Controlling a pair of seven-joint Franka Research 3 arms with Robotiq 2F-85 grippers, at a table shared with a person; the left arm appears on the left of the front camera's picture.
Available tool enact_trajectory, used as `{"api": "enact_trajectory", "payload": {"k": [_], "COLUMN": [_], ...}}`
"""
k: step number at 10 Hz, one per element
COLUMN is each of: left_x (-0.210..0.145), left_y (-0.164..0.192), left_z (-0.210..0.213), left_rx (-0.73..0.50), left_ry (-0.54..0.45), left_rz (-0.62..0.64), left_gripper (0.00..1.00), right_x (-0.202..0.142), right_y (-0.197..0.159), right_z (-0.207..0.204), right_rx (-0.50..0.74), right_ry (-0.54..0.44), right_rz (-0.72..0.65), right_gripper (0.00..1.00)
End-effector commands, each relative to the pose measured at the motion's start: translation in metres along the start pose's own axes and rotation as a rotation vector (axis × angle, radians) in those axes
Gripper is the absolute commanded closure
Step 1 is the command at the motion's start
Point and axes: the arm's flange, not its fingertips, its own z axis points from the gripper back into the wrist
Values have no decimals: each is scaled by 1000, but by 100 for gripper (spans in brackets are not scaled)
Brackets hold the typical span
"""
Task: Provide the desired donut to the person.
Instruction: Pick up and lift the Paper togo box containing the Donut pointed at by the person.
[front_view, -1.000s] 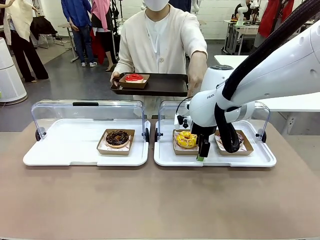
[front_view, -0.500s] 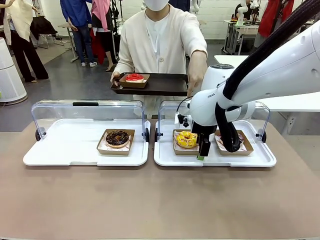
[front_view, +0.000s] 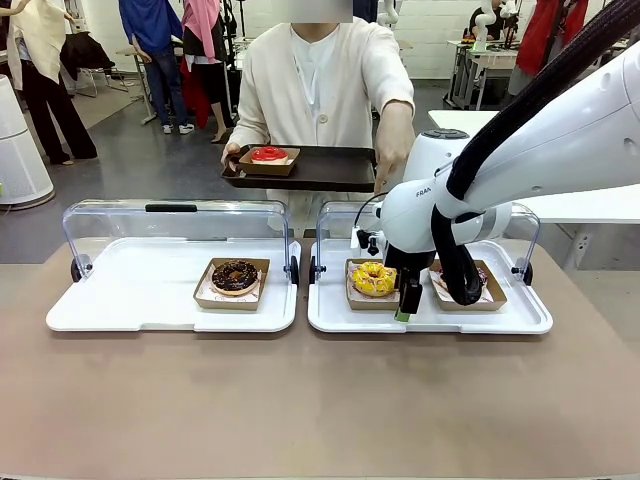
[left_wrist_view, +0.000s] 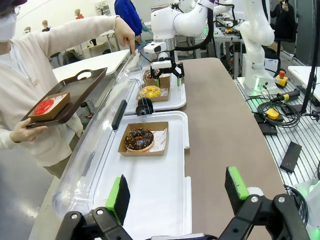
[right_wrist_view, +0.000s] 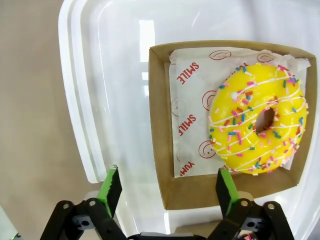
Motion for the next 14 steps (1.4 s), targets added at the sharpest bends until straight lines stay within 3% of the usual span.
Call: {"api": "enact_trajectory", "payload": {"k": [1,2,3,4,12,14], "left_x": [1,1,1,1,1,1], "left_y": [-2,-2,-2,-2,-2,-2], "left_z": [1,1,1,1,1,1], "left_rx": [3,3,3,3,3,3], "left_ry": [-1,-1,-1,-1,-1,-1], "left_rz": [-4,-4,-4,-4,-4,-4], "left_gripper": [0,0,0,0,0,0], "right_x": [-1,-1,-1,-1,-1,9], "right_y": [4,4,4,4,5,19], "right_z": [-5,-5,-6,-6,-4,13], "right_rx": [-6,-7,-7,-5,-2,-2], "right_ry": [40,40,39,38,37,36], "right_rz": [8,6,6,6,27,23], "right_gripper": [59,100,64,100,100,100]}}
